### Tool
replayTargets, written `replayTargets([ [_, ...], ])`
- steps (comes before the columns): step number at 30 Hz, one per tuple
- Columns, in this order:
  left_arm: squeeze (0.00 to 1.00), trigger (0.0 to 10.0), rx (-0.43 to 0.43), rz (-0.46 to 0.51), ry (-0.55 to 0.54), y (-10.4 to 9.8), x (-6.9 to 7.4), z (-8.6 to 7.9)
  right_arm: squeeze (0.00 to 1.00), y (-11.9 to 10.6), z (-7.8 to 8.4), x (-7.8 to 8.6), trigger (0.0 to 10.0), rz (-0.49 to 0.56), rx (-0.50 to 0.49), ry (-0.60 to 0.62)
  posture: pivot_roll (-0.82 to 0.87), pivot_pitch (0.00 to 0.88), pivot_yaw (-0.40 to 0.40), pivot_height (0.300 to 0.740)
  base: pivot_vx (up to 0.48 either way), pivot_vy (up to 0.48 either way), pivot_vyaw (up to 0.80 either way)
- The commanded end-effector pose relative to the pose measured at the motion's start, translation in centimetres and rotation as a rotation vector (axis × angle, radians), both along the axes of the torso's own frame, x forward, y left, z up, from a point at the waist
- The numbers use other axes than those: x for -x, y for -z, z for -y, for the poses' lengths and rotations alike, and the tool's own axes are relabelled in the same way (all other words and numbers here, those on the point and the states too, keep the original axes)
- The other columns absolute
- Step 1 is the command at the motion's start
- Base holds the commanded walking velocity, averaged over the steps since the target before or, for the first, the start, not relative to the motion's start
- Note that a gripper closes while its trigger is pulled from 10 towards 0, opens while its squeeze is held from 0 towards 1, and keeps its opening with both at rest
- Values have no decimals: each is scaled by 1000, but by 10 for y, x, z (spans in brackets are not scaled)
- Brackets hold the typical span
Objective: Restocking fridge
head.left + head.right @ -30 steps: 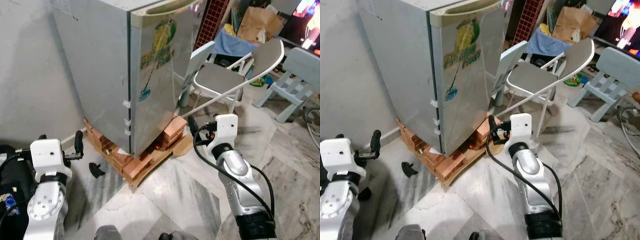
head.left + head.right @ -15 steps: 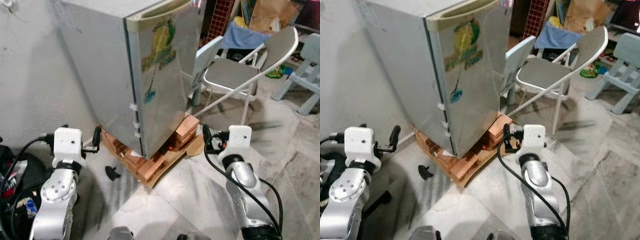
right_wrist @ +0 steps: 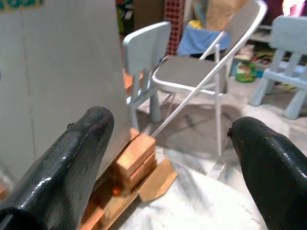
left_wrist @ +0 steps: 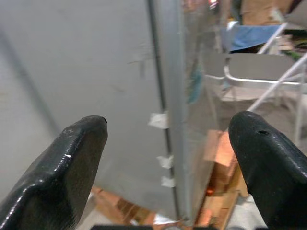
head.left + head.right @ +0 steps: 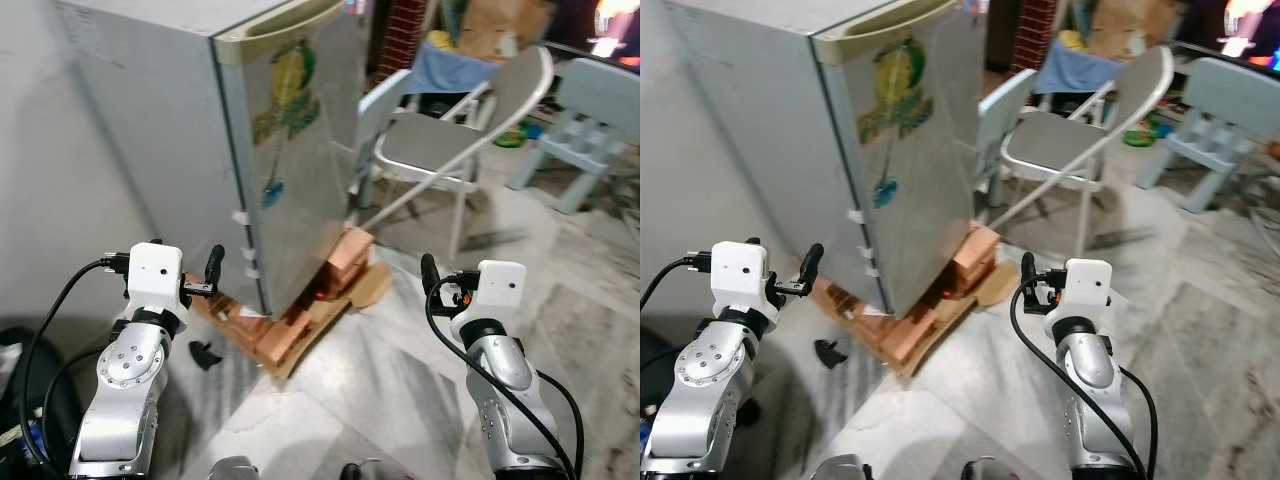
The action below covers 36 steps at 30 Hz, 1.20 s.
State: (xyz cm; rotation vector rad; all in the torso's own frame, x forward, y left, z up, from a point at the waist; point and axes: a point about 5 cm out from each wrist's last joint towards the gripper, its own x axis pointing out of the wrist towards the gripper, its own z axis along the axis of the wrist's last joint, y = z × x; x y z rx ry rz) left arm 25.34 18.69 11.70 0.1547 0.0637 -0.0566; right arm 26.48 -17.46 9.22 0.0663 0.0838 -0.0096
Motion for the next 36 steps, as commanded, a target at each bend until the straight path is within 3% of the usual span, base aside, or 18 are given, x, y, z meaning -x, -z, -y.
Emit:
replayTargets([
  [1,0,10000,-1,28,7,-9,-3,1,0,-8,-9,-9,10000,24,-13,-33,166,26,-72,740,0,0,0],
  [4,0,10000,-14,33,15,-10,0,2,0,-17,-19,-20,10000,50,-50,-58,185,22,-82,740,0,272,0],
  [9,0,10000,-17,37,16,-13,2,2,0,-15,-25,-22,10000,39,-55,-86,197,25,-92,740,0,297,-480],
  [25,0,10000,-28,32,50,-10,2,11,0,-12,-22,-17,10000,34,-51,-69,175,16,-79,740,0,367,-740],
  [36,0,10000,-54,46,47,-5,6,19,0,-9,-15,-16,10000,41,-33,-49,208,0,-63,740,0,151,0],
])
